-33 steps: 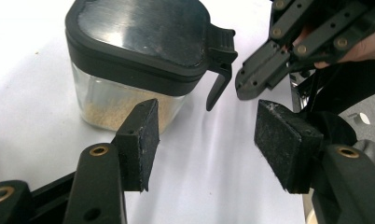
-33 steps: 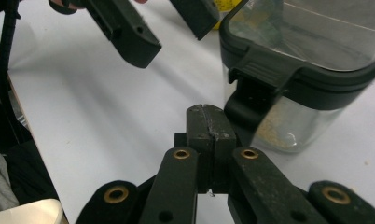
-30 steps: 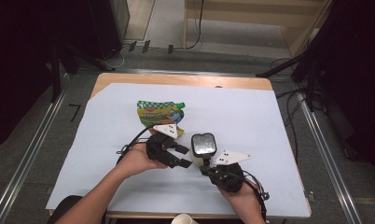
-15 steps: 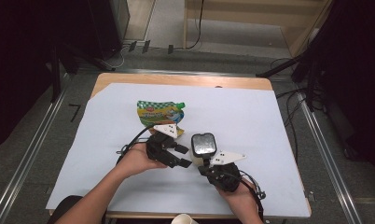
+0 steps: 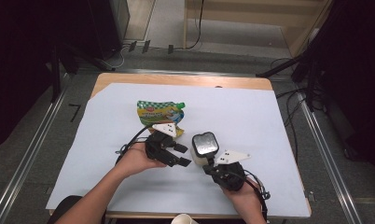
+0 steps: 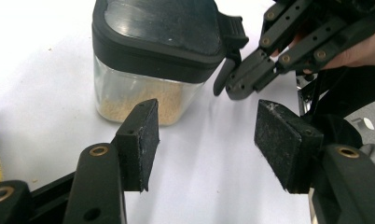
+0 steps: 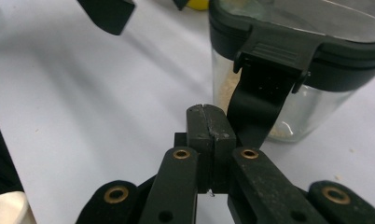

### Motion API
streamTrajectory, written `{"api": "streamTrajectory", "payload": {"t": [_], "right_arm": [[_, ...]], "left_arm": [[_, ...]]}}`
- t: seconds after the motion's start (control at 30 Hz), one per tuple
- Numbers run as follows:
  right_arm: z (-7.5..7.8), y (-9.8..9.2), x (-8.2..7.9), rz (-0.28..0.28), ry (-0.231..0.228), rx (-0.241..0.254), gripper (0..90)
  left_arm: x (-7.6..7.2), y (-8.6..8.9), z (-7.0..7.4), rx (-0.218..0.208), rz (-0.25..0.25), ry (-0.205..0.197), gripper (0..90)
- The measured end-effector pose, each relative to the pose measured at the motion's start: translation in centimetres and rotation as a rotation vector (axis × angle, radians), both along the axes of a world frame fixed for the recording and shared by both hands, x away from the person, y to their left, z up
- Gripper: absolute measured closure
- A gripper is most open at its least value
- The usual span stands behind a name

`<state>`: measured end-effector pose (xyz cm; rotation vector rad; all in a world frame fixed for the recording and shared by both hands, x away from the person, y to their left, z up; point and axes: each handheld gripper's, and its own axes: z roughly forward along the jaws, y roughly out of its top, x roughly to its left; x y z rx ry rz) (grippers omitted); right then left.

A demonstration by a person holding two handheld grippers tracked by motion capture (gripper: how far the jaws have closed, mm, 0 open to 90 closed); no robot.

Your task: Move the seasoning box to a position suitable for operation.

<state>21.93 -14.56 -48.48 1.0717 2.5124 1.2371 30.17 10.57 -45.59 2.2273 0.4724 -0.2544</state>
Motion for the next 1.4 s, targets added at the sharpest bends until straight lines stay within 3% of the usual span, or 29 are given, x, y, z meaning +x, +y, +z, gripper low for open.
{"api": "streamTrajectory", "payload": {"t": [0.63, 1.1, 1.4], "right_arm": [[0.4, -4.4, 1.5, -0.122, 0.007, 0.002, 90.0], [0.3, -6.7, 3.2, -0.165, 0.019, 0.002, 90.0], [0.1, -7.4, 4.9, -0.188, 0.028, 0.000, 90.0]], "left_arm": [[0.0, -0.3, -0.3, 0.018, 0.002, -0.003, 40.9], [0.1, -0.6, -0.2, 0.002, 0.051, -0.055, 43.5], [0.2, -1.4, -0.3, -0.012, 0.053, -0.059, 43.8]]}}
